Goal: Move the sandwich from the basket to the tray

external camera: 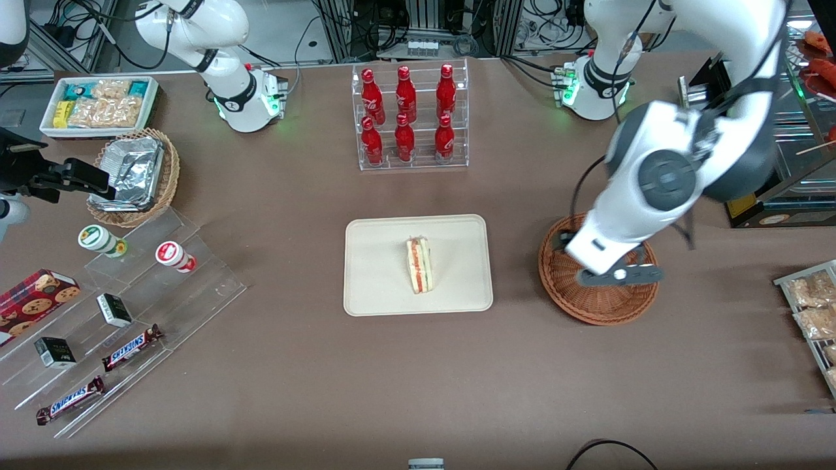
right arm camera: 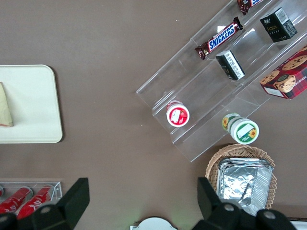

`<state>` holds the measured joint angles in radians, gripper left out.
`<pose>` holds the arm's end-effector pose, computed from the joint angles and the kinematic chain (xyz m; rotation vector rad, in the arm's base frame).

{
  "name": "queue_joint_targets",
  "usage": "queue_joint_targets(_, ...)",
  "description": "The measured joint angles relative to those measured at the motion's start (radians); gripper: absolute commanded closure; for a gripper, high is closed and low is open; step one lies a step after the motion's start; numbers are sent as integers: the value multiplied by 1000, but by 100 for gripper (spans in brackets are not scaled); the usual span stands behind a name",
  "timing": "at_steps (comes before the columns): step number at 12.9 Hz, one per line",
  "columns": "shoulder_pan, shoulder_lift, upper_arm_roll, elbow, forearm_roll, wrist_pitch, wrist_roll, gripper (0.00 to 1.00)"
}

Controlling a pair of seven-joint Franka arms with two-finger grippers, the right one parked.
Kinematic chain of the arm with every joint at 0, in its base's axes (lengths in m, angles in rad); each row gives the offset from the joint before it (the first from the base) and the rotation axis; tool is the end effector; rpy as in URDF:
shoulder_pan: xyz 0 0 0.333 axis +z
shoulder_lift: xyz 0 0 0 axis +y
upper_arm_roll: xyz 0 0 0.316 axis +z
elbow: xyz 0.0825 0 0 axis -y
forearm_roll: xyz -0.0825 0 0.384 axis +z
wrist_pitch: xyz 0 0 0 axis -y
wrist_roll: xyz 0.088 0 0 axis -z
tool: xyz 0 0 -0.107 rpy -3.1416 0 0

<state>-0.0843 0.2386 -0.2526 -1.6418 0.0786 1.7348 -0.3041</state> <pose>0.5880 -0.1854 0.4676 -3.0751 0.0741 0.1930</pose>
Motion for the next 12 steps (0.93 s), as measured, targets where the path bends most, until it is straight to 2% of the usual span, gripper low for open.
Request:
queue_joint_targets(6, 21, -151, 147, 0, -31, -156, 303, 0)
queue_joint_targets(9, 26, -196, 202, 46, -33, -235, 350, 0)
queue_joint_targets(12, 42, -219, 204, 67, -34, -256, 351, 0)
